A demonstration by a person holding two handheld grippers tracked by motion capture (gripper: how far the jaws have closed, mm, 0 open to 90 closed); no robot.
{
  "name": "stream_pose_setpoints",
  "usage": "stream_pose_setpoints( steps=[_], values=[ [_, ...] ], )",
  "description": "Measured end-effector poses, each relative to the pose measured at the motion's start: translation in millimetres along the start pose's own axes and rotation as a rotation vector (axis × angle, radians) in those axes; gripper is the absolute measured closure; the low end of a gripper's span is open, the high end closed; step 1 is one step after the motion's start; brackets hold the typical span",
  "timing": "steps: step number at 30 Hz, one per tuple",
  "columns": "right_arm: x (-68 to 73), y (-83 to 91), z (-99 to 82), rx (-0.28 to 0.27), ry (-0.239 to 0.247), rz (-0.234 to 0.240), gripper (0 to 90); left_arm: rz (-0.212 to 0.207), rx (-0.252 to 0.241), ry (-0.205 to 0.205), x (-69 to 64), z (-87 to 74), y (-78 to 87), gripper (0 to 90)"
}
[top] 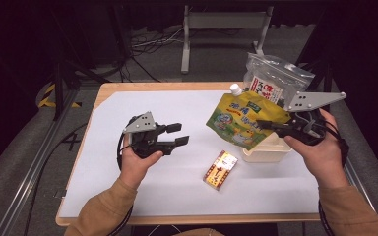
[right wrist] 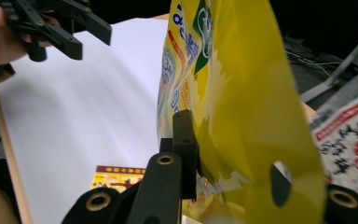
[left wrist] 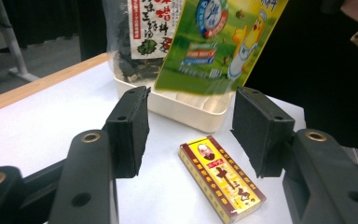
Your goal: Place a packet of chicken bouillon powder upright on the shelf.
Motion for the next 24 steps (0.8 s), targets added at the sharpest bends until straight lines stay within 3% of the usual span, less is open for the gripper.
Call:
stream_pose_setpoints(
  steps=[10,24],
  values=[
    [-22.3,8.6,-5.2,0.036,0.018,-0.059,84.4,-0.003,0.012,0.005,0.1,-1.9,-2.7,45.4],
    [-42.6,16.1,-9.3,0.104,0.059,-0.089,84.4,0.003,0.026,0.012,0.9,-4.0,-3.3,44.5]
  ],
)
Point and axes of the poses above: each handheld gripper's, and its own axes: y roughly backward along the jaws, z roughly out of its top, x roughly to its left, the point moved 9 cm from there along -y, roughly forward along the jaws, and after that the axes turned 10 degrees about -z, right-handed, at the moved point
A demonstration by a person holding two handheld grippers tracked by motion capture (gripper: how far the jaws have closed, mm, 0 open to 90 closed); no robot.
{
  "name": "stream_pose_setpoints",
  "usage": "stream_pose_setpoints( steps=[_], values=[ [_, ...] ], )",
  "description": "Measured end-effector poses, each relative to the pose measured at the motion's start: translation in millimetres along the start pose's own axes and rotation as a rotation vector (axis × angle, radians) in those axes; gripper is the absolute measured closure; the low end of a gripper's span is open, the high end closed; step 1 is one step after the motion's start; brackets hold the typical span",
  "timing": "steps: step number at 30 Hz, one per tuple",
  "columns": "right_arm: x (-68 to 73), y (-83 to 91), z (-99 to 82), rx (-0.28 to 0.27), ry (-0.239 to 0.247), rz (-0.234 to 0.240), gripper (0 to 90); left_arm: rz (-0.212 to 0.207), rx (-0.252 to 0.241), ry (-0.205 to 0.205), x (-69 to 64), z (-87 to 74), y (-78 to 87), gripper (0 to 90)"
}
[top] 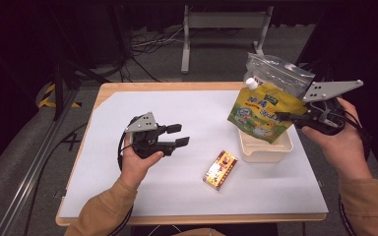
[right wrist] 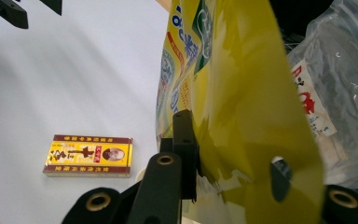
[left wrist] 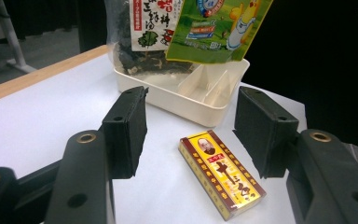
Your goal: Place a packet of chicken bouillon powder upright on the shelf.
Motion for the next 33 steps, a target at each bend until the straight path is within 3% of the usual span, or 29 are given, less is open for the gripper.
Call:
stream_pose_setpoints(
  steps=[16,33],
  values=[
    [-22.7,-3.7,-12.0,0.063,0.044,-0.014,84.4,-0.005,0.018,0.011,-0.2,-4.7,-0.8,43.1],
    [-35.9,-15.4,-29.3,0.144,0.057,0.038,84.3,0.013,0.024,0.029,1.7,-10.1,5.5,42.7]
  ],
)
Point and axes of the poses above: each handheld gripper's, and its own axes: y roughly backward along the jaws, z roughly out of its top, x roughly to its left, the point moved 9 cm from there along -y, roughly forward along the jaws, and after that the axes turned 10 degrees about -z, right-handed, at the moved point
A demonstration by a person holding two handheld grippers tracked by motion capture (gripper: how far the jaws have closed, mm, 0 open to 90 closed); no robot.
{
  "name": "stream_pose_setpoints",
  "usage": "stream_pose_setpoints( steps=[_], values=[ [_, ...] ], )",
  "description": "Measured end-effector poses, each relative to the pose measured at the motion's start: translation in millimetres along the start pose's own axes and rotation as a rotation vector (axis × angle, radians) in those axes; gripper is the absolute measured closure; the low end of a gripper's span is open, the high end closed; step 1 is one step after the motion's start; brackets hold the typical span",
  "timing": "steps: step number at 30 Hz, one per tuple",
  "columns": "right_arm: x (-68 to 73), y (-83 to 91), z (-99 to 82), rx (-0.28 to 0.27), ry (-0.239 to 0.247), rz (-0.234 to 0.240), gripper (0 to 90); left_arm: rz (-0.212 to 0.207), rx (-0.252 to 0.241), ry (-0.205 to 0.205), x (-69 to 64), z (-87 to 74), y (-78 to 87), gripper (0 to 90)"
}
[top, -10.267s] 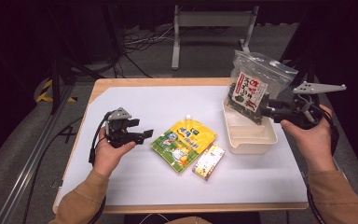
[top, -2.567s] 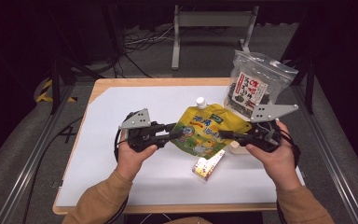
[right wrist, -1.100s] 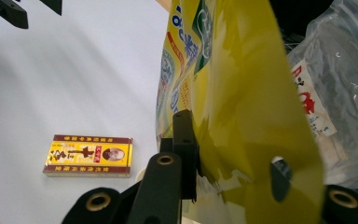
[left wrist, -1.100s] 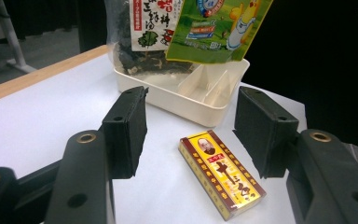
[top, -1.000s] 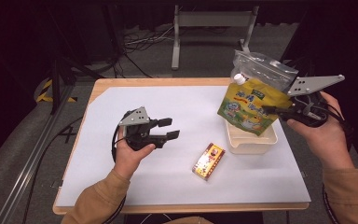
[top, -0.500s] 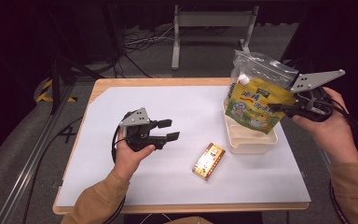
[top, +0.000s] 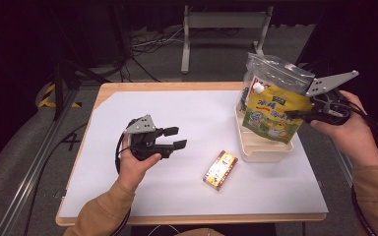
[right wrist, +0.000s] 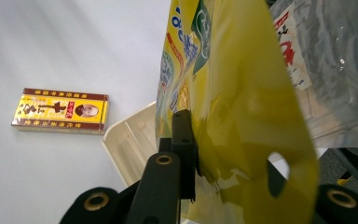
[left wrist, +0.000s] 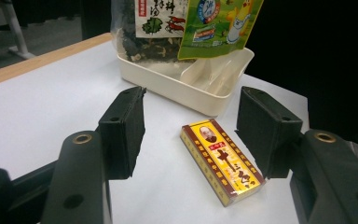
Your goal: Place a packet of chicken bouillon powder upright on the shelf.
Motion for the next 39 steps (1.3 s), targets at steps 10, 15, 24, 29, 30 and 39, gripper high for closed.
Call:
stream_pose_setpoints(
  steps=[10,15,24,29,30,39],
  values=[
    [4.4,-4.8,-3.0,0.023,0.042,0.035,84.3,0.003,-0.004,0.013,1.1,-0.2,0.3,42.7],
    [6.7,-7.7,-5.4,0.038,0.057,0.056,84.3,0.002,-0.003,0.014,1.2,-0.4,0.1,42.7],
    [7.1,-15.8,-7.6,0.056,0.072,0.057,84.3,0.000,0.004,0.014,1.3,-1.2,-0.7,42.7],
    [4.5,-21.6,-7.8,0.069,0.071,0.048,84.9,0.002,-0.002,0.023,1.5,-1.1,-0.2,42.7],
    [3.8,-22.8,-7.9,0.071,0.071,0.046,85.0,0.002,-0.002,0.018,2.0,-1.0,-0.1,42.7],
    [4.8,-35.0,-11.2,0.079,0.077,0.041,85.9,0.002,0.003,0.024,2.3,-2.0,-0.2,42.6]
  ],
)
Point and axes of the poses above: each handheld gripper's, and its own axes: y roughly backward along the jaws, z roughly out of its top, x roughly to its left, the point moved 9 cm from there along -y, roughly forward along the jaws, and after that the axes turned 10 degrees about -z, right-handed, at the moved point
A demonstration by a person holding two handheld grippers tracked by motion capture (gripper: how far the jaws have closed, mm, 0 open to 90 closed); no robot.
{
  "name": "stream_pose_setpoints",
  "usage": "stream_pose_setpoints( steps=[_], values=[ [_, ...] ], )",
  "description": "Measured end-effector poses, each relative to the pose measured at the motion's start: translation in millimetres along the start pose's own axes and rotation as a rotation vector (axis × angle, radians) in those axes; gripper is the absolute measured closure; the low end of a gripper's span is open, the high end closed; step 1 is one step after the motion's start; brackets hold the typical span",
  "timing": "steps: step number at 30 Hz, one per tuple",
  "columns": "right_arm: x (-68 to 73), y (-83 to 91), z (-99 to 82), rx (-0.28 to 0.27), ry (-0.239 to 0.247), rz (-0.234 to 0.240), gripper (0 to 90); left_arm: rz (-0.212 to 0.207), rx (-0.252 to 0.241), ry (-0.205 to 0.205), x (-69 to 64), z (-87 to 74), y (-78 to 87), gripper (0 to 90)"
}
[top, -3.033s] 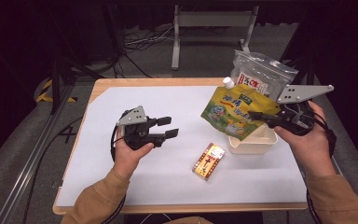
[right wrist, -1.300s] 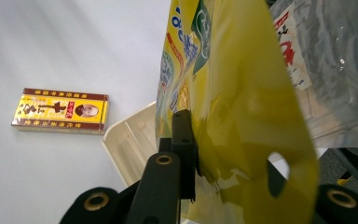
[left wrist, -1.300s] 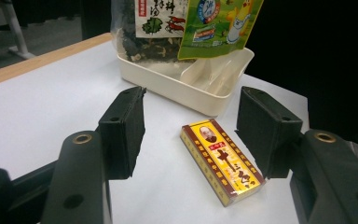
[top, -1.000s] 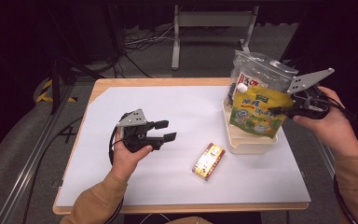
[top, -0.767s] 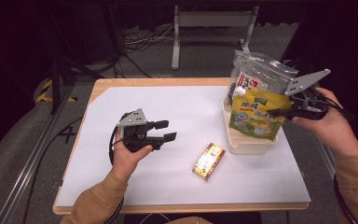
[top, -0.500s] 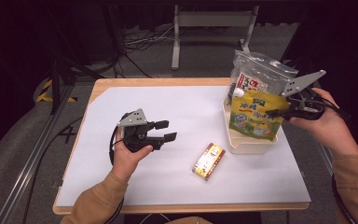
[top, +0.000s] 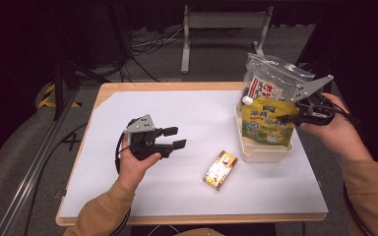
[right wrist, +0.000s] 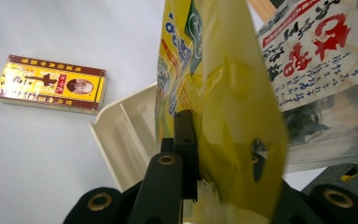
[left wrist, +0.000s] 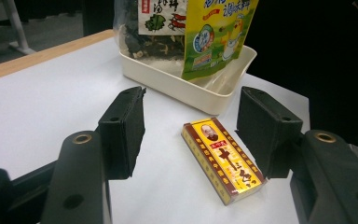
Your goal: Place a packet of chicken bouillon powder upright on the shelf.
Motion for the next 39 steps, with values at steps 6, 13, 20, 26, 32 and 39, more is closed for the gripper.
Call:
stream_pose_setpoints(
  steps=[6,13,20,26,32,39],
  values=[
    [1.1,-10.5,-8.4,-0.013,-0.043,0.020,86.1,-0.002,0.000,0.005,0.5,-0.6,-1.4,42.6],
    [2.8,-13.8,-16.4,-0.032,-0.088,0.036,86.0,-0.005,0.007,-0.001,0.5,-0.9,-4.4,42.6],
    [4.4,-17.0,-25.5,-0.016,-0.120,0.046,85.6,-0.012,0.017,-0.003,-0.4,-1.5,-8.5,42.6],
    [4.3,-20.0,-32.4,-0.016,-0.147,0.047,85.2,-0.013,0.028,-0.007,1.0,-3.1,-10.8,42.4],
    [2.8,-20.4,-38.6,-0.021,-0.187,0.043,78.7,-0.010,0.046,-0.004,0.3,-5.5,-14.2,41.9],
    [-0.1,-15.2,-41.8,-0.062,-0.281,0.016,49.9,-0.012,0.063,0.005,0.4,-8.8,-17.7,41.0]
  ],
)
Point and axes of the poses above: each handheld gripper's, and its own axes: y roughly backward along the jaws, z roughly out of its top, x roughly to its left, the point moved 9 cm from there along -y, roughly forward along the jaws, and after that the axes turned 10 degrees about -z, right-handed, at the moved point
